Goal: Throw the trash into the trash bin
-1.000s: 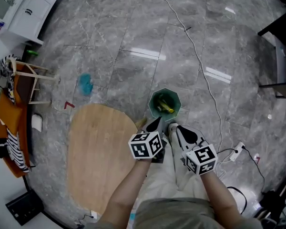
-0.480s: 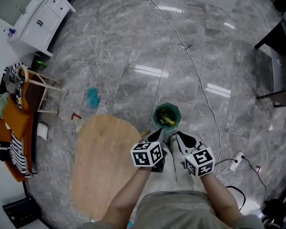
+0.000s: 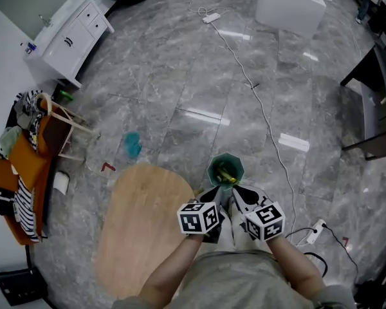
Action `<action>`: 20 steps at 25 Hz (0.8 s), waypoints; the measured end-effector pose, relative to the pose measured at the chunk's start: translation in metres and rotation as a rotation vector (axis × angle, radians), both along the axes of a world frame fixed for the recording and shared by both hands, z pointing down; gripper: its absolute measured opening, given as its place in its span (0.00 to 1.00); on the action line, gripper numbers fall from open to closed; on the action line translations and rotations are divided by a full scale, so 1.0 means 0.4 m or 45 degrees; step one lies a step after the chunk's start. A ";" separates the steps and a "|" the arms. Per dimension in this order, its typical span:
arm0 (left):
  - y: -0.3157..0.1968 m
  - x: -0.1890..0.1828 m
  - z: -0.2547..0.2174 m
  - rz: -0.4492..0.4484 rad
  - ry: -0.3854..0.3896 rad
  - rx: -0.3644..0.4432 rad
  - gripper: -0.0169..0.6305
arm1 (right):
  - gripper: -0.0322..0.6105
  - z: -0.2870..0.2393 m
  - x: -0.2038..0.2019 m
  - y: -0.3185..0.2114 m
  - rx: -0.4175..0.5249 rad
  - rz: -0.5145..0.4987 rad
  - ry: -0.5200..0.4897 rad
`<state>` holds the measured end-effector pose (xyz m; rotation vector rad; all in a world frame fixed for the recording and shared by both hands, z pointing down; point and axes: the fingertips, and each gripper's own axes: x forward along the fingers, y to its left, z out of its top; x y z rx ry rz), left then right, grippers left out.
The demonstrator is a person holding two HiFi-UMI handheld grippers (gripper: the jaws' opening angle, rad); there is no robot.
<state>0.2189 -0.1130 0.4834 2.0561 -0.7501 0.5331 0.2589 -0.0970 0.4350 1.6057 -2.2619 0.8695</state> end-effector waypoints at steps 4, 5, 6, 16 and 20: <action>0.011 -0.018 -0.052 0.011 -0.006 0.025 0.04 | 0.06 -0.046 -0.030 0.004 0.027 -0.042 -0.010; 0.011 -0.023 -0.064 0.008 -0.004 0.031 0.04 | 0.06 -0.056 -0.037 0.005 0.037 -0.053 -0.008; 0.010 -0.030 -0.076 0.003 -0.002 0.037 0.04 | 0.06 -0.067 -0.044 0.006 0.046 -0.061 -0.007; -0.006 -0.100 -0.180 -0.003 0.032 0.088 0.04 | 0.06 -0.176 -0.101 0.011 0.111 -0.067 -0.024; -0.003 -0.106 -0.202 0.019 0.047 0.110 0.04 | 0.06 -0.198 -0.105 0.016 0.135 -0.055 -0.016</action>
